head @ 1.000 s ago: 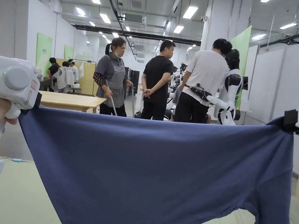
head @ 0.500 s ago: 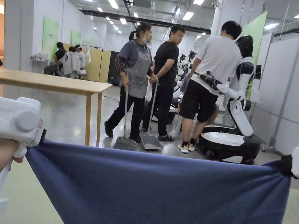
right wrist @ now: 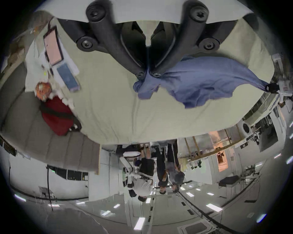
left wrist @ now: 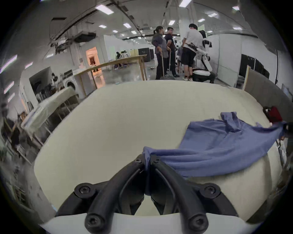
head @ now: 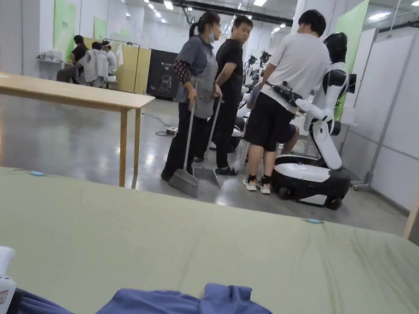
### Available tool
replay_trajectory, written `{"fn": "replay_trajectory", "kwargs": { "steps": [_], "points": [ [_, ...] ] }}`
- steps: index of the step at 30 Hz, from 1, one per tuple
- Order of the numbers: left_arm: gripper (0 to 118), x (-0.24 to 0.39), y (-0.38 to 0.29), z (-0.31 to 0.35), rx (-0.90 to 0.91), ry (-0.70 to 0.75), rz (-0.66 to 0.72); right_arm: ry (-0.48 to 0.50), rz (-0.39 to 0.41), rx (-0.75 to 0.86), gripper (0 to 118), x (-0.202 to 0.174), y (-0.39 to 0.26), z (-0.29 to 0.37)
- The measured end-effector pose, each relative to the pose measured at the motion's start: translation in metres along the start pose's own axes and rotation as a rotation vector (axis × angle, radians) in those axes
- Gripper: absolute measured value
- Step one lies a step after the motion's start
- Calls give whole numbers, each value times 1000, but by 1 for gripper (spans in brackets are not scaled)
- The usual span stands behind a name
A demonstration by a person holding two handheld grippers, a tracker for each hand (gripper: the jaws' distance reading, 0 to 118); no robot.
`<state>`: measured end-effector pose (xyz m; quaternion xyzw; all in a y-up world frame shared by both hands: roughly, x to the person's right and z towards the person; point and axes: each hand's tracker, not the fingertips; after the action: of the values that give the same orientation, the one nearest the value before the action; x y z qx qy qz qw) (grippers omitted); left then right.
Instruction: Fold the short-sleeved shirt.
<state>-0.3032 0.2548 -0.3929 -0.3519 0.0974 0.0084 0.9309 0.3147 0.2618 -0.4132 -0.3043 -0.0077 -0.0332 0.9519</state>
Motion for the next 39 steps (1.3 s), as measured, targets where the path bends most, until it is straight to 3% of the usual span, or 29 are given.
{"fn": "replay_trajectory", "kwargs": {
  "steps": [6,8,13,15,16,17,18,19,20,24,25,26,27,28,29,33,39],
  "points": [
    [2,-15,-78,34,-53,-32,38,1,-51,-48,4,16,-80,46],
    [2,-17,-94,37,-69,-29,27,7,-103,-68,4,21,-96,51],
    [2,-17,-115,21,-118,-40,31,-11,-99,-119,5,25,-121,38],
    [2,-18,-120,14,-129,-34,27,-24,-90,-134,14,25,-127,31],
    [4,-19,-122,12,-136,-39,32,-43,-96,-125,30,26,-128,29],
    [12,-21,-123,11,-131,-49,40,-54,-100,-120,61,26,-129,28],
    [51,-22,-124,10,-122,-53,44,-60,-107,-124,112,28,-130,26],
    [98,-21,-125,9,-121,-52,47,-66,-126,-146,118,28,-130,24],
    [118,-21,-126,6,-128,-49,51,-42,-118,-59,114,26,-133,28],
    [110,-17,-124,18,-83,-12,76,-74,-87,-60,113,5,-136,42],
    [105,-14,-123,26,-37,-15,90,-74,-58,-41,104,-3,-137,48],
    [95,-11,-124,35,2,-27,103,-69,-30,-10,85,-8,-128,51],
    [65,-8,-124,48,30,-27,126,-64,-8,35,41,-19,-129,59],
    [24,-4,-125,58,60,-42,139,-74,12,75,9,-32,-131,66],
    [0,1,-128,66,96,-45,151,-89,31,102,2,-45,-134,73],
    [0,19,-142,93,144,-26,120,0,33,177,1,-90,-142,94],
    [0,4,-170,100,126,11,146,24,51,208,1,-131,-163,107]
  ]
}}
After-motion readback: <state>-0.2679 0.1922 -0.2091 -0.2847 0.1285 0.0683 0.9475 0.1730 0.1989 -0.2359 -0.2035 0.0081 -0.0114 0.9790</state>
